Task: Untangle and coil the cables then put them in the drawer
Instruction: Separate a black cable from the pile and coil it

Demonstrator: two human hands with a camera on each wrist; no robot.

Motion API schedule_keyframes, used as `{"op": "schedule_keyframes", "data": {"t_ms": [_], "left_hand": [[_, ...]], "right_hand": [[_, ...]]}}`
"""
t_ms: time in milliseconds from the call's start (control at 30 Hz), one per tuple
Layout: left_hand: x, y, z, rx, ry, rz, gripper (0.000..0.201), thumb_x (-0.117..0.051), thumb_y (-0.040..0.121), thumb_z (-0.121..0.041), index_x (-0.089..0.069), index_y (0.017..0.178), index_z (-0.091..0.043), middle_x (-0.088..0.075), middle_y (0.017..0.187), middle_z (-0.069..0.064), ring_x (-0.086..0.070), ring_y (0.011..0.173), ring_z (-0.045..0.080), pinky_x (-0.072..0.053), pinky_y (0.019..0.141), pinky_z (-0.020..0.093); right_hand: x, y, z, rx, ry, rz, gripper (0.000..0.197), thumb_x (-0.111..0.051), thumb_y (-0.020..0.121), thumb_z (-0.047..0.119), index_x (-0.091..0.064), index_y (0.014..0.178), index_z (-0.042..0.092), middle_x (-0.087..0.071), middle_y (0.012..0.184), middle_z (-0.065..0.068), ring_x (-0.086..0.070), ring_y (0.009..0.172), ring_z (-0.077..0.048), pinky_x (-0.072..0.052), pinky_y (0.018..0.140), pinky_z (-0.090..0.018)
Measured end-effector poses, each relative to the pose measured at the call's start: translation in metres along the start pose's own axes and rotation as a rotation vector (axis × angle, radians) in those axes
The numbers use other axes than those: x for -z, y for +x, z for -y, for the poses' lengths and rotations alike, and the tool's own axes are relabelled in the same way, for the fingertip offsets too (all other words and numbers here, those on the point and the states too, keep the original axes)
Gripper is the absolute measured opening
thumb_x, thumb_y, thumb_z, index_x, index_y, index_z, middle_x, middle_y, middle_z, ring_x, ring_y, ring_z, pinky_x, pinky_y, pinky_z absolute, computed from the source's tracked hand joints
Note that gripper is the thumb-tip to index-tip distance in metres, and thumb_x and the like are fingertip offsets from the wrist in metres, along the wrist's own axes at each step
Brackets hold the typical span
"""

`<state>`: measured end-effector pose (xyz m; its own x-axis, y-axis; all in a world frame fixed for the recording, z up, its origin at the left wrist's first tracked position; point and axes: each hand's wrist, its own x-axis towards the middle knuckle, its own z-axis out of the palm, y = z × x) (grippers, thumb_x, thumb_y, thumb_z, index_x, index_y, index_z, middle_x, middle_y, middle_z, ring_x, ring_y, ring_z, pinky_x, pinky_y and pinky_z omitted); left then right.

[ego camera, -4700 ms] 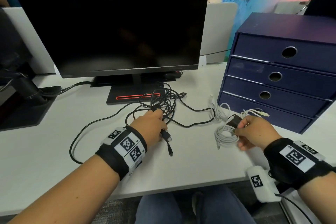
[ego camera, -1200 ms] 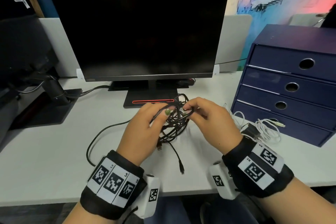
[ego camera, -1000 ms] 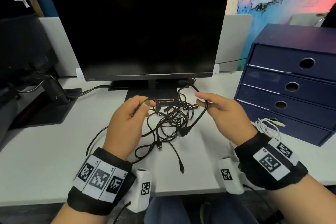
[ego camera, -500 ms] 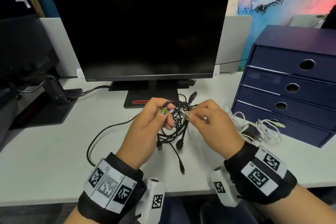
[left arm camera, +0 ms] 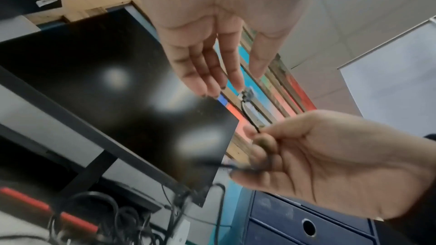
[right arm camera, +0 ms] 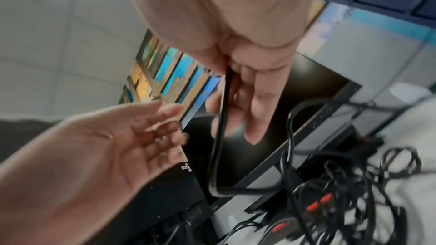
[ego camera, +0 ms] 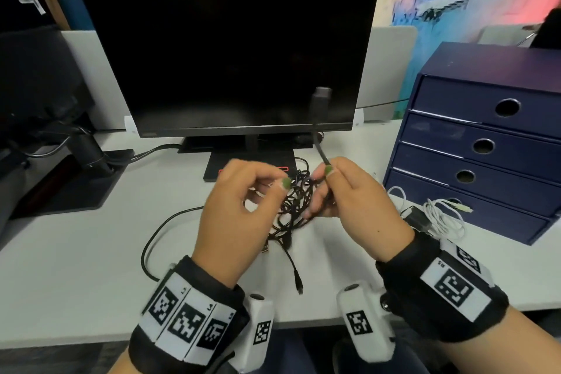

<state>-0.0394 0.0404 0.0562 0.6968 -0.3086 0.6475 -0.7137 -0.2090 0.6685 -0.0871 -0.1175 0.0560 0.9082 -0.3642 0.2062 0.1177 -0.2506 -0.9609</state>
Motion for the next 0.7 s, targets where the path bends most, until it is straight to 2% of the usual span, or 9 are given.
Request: {"op": "schedule_keyframes", "data": {"t_ms": [67,133,233,300,367,433,533,633,700], "left_hand": [[0.008,0.005,-0.005,-0.097,0.057,-0.096,0.009,-0.061,0.086,-0.017,-0.065,0.093,-0.021,-0.057,0.092,-0.008,-0.054,0.088,-0.003,-0.039,0.077,0.006],[0.014,0.009,-0.010,-0.179,0.103,-0.156,0.016,-0.059,0.087,-0.011,-0.065,0.100,-0.018,-0.057,0.101,-0.004,-0.049,0.097,-0.005,-0.038,0.084,0.009],[0.017,0.012,-0.012,-0.319,0.263,-0.139,0.029,-0.055,0.087,-0.006,-0.068,0.110,-0.018,-0.056,0.117,-0.002,-0.046,0.116,0.009,-0.033,0.101,0.023],[0.013,0.013,-0.008,-0.379,0.349,-0.049,0.032,-0.054,0.088,-0.010,-0.069,0.115,-0.018,-0.059,0.123,-0.002,-0.047,0.122,0.015,-0.033,0.105,0.032],[0.010,0.012,-0.005,-0.257,0.308,0.093,0.031,-0.047,0.094,-0.021,-0.067,0.117,-0.023,-0.063,0.116,-0.010,-0.053,0.112,0.006,-0.039,0.099,0.027],[0.005,0.008,0.004,-0.026,0.263,0.266,0.031,-0.040,0.099,-0.029,-0.068,0.111,-0.031,-0.067,0.100,-0.014,-0.058,0.094,-0.001,-0.044,0.084,0.021],[-0.005,-0.002,0.009,0.270,-0.012,0.466,0.030,-0.038,0.102,-0.022,-0.067,0.099,-0.027,-0.070,0.077,-0.002,-0.065,0.071,0.011,-0.048,0.068,0.025],[-0.015,-0.010,0.006,0.360,-0.346,0.496,0.031,-0.034,0.102,-0.004,-0.062,0.108,-0.014,-0.067,0.078,0.008,-0.063,0.063,0.013,-0.044,0.057,0.013],[-0.019,-0.012,0.006,0.392,-0.502,0.481,0.028,-0.033,0.100,0.003,-0.059,0.105,-0.008,-0.062,0.077,0.008,-0.060,0.062,0.011,-0.046,0.058,0.016]], "right_hand": [[0.005,0.000,-0.001,0.078,-0.126,-0.025,0.029,-0.030,0.103,0.016,-0.059,0.097,0.021,-0.049,0.050,0.007,-0.057,0.052,-0.019,-0.056,0.072,-0.046],[0.010,0.002,-0.003,0.129,-0.246,-0.048,0.028,-0.033,0.102,0.020,-0.060,0.101,0.029,-0.047,0.049,0.015,-0.048,0.050,-0.007,-0.057,0.068,-0.045],[0.015,0.002,0.001,0.238,-0.457,-0.051,0.024,-0.037,0.101,0.023,-0.059,0.105,0.032,-0.052,0.059,0.024,-0.050,0.059,0.002,-0.046,0.064,-0.014],[0.014,-0.001,0.006,0.307,-0.564,-0.020,0.022,-0.041,0.101,0.020,-0.061,0.103,0.029,-0.055,0.071,0.023,-0.051,0.071,0.007,-0.036,0.065,-0.004],[0.010,-0.005,0.008,0.367,-0.584,0.020,0.021,-0.044,0.100,0.017,-0.063,0.102,0.025,-0.058,0.073,0.023,-0.051,0.074,0.010,-0.035,0.067,-0.003],[0.009,-0.007,0.010,0.387,-0.527,0.035,0.021,-0.044,0.099,0.015,-0.064,0.101,0.021,-0.055,0.064,0.031,-0.053,0.069,0.013,-0.036,0.062,-0.006],[0.009,-0.007,0.010,0.449,-0.453,0.021,0.020,-0.044,0.099,0.014,-0.064,0.100,0.018,-0.053,0.069,0.040,-0.056,0.069,0.011,-0.037,0.061,-0.006],[0.005,-0.007,0.007,0.452,-0.346,0.025,0.017,-0.046,0.098,0.015,-0.061,0.096,0.021,-0.056,0.072,0.028,-0.057,0.063,0.001,-0.039,0.058,-0.009],[0.003,-0.004,0.004,0.389,-0.256,0.006,0.012,-0.050,0.096,0.017,-0.058,0.094,0.025,-0.057,0.067,0.019,-0.055,0.055,-0.004,-0.040,0.053,-0.013]]}}
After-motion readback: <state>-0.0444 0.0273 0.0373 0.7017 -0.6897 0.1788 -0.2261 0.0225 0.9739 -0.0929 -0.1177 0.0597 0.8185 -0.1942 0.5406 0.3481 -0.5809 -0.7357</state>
